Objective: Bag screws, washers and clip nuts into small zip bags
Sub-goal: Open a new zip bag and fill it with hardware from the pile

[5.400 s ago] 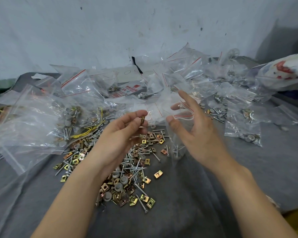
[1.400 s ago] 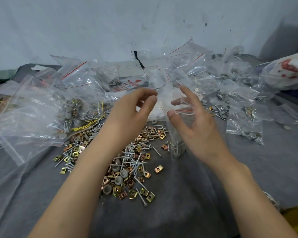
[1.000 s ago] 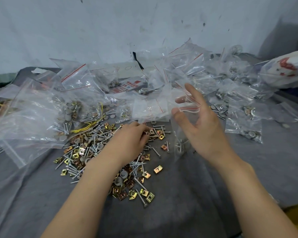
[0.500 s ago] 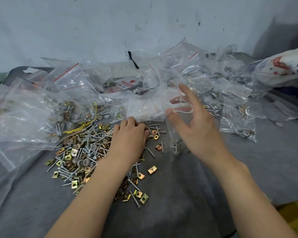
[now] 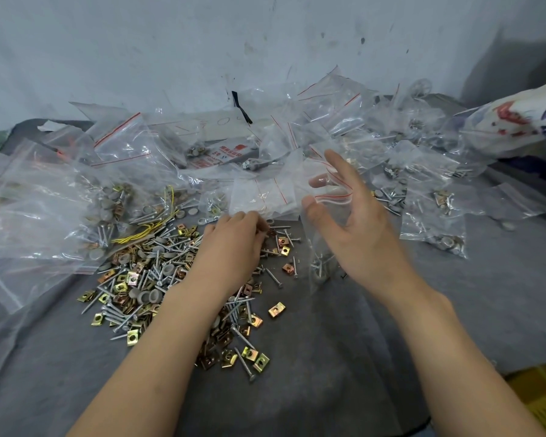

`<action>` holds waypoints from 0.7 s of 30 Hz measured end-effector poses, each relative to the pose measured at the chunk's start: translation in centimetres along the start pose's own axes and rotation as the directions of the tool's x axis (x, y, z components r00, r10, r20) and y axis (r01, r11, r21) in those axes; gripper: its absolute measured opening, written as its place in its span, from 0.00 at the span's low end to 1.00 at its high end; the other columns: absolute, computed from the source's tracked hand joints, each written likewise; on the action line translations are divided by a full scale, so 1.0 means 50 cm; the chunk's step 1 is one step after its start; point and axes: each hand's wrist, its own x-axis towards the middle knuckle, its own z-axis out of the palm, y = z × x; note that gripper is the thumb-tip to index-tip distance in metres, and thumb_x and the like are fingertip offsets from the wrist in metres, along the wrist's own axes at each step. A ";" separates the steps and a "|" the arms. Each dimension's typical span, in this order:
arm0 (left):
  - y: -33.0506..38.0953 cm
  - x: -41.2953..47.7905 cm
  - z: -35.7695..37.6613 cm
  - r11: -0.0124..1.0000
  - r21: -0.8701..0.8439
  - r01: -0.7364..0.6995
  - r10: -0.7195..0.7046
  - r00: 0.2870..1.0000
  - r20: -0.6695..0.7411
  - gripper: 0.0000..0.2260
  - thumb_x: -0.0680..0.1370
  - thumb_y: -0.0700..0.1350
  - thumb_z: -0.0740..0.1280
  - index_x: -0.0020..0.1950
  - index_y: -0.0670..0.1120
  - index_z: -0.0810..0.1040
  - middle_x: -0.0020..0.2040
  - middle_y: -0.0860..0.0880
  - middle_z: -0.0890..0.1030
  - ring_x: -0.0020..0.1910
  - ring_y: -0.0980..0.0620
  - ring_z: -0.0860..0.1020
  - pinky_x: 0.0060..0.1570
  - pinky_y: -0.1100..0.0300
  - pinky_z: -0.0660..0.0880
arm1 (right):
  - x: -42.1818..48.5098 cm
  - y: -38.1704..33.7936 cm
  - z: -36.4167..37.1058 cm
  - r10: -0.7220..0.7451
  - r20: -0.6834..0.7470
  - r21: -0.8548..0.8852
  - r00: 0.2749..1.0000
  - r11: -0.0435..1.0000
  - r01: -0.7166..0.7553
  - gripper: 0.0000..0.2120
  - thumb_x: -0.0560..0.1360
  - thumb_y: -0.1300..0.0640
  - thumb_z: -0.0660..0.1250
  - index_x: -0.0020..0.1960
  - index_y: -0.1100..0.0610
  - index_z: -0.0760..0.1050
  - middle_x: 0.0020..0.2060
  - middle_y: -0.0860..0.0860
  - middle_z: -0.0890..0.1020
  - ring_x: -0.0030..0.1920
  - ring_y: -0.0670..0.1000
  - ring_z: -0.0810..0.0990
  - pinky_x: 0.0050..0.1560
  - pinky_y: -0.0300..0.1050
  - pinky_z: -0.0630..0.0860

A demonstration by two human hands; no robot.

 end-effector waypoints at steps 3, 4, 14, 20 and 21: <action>0.009 -0.003 0.004 0.998 0.020 -0.064 0.064 0.998 0.004 0.11 0.83 0.51 0.59 0.63 0.53 0.76 0.59 0.51 0.76 0.62 0.47 0.71 0.63 0.50 0.68 | 0.000 0.000 0.002 -0.002 0.003 -0.007 1.000 1.000 0.002 0.35 0.75 0.31 0.62 0.78 0.39 0.58 0.65 0.39 0.77 0.67 0.42 0.74 0.69 0.53 0.71; 0.012 -0.004 0.006 0.996 0.033 -0.084 0.084 0.996 0.019 0.11 0.83 0.52 0.59 0.62 0.54 0.76 0.59 0.51 0.75 0.62 0.47 0.70 0.63 0.50 0.67 | 0.000 0.000 0.003 -0.003 0.002 -0.007 1.000 1.000 0.003 0.35 0.75 0.31 0.62 0.78 0.39 0.58 0.65 0.39 0.77 0.67 0.43 0.74 0.69 0.53 0.72; 0.028 -0.005 0.041 0.973 0.173 -0.155 0.151 0.988 0.038 0.13 0.81 0.57 0.60 0.63 0.55 0.76 0.62 0.51 0.73 0.65 0.47 0.68 0.64 0.50 0.65 | 0.001 -0.001 0.001 -0.009 -0.004 -0.023 1.000 1.000 0.009 0.34 0.75 0.32 0.62 0.78 0.40 0.58 0.64 0.39 0.77 0.67 0.42 0.74 0.69 0.52 0.72; 0.028 -0.009 0.054 0.946 0.253 -0.202 0.216 0.976 -0.028 0.14 0.82 0.55 0.58 0.62 0.52 0.76 0.61 0.50 0.73 0.63 0.47 0.70 0.63 0.49 0.67 | 0.001 0.001 -0.001 -0.011 0.002 -0.022 1.000 1.000 0.011 0.34 0.76 0.32 0.62 0.78 0.40 0.58 0.66 0.39 0.77 0.67 0.42 0.75 0.69 0.53 0.72; 0.029 -0.009 0.054 0.940 0.276 -0.201 0.221 0.974 -0.044 0.14 0.82 0.55 0.57 0.62 0.51 0.77 0.61 0.50 0.74 0.63 0.47 0.70 0.62 0.50 0.67 | 0.000 0.000 -0.001 -0.012 0.004 -0.028 1.000 1.000 0.012 0.34 0.76 0.32 0.62 0.78 0.39 0.58 0.65 0.39 0.77 0.67 0.42 0.74 0.69 0.52 0.72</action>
